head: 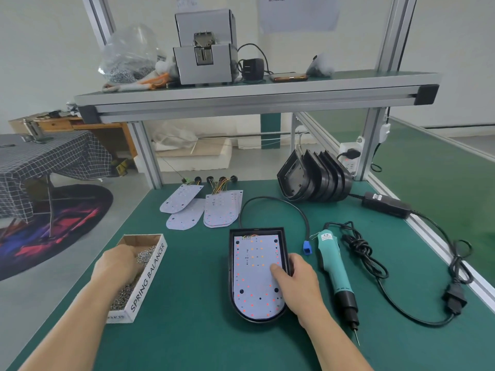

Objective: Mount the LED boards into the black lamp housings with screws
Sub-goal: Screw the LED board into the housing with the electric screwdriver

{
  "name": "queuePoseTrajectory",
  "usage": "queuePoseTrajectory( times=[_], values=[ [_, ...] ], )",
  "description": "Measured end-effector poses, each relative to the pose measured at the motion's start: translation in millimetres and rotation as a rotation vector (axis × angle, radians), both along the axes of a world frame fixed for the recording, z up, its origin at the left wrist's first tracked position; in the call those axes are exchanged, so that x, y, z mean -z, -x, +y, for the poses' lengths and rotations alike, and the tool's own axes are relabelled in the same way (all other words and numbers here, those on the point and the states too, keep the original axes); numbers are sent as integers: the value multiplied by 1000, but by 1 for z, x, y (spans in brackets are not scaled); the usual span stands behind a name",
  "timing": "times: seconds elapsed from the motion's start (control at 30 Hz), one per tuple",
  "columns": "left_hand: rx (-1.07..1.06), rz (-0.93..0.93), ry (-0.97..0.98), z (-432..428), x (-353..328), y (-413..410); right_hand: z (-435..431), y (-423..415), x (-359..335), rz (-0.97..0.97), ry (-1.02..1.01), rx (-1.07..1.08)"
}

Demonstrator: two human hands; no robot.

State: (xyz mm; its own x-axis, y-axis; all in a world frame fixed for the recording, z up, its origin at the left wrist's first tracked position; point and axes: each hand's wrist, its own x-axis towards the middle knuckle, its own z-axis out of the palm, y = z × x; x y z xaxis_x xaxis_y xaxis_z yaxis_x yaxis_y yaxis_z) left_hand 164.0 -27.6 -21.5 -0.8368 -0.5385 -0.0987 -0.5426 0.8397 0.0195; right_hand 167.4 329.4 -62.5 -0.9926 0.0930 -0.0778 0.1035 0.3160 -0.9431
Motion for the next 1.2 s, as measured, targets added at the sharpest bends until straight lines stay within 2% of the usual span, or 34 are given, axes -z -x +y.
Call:
queuePoseTrajectory(
  times=[0.07, 0.2, 0.33, 0.43, 0.5, 0.6, 0.73, 0.77, 0.87, 0.97, 1.03, 1.1, 1.2],
  values=[
    [56, -8, -18, -2, 5, -1, 0, 1, 1, 1, -6, 0],
    [25, 166, -89, -3, 12, -3, 1, 1, 3, 10, -14, 2],
    [-5, 257, -106, -4, 13, -9, 1, 1, 4, 25, -16, 3],
    [-87, 364, -243, -7, 12, -15, 1, 2, 5, 34, -20, 7],
    [-216, 485, -494, -6, 11, -19, 1, 3, 5, 39, -27, 6],
    [-423, 663, -984, -8, 8, -21, 1, 3, 6, 42, -29, 5],
    [-652, 879, -1974, -16, -4, -24, 1, 3, 7, 50, -31, 12],
    [-683, 933, -2163, -18, -5, -26, 1, 4, 7, 52, -30, 14],
    [-687, 1072, -2478, -14, -6, -28, 1, 4, 8, 50, -27, 20],
    [-791, 1191, -2647, -8, 1, -30, 0, 4, 9, 47, -29, 20],
    [-865, 1186, -2687, -9, 6, -30, 1, 4, 9, 44, -21, 21],
    [-789, 1125, -2650, -10, 8, -31, 1, 4, 9, 46, -15, 21],
    [-519, 972, -2428, -4, 1, -30, 1, 4, 9, 44, -20, 19]
  ],
)
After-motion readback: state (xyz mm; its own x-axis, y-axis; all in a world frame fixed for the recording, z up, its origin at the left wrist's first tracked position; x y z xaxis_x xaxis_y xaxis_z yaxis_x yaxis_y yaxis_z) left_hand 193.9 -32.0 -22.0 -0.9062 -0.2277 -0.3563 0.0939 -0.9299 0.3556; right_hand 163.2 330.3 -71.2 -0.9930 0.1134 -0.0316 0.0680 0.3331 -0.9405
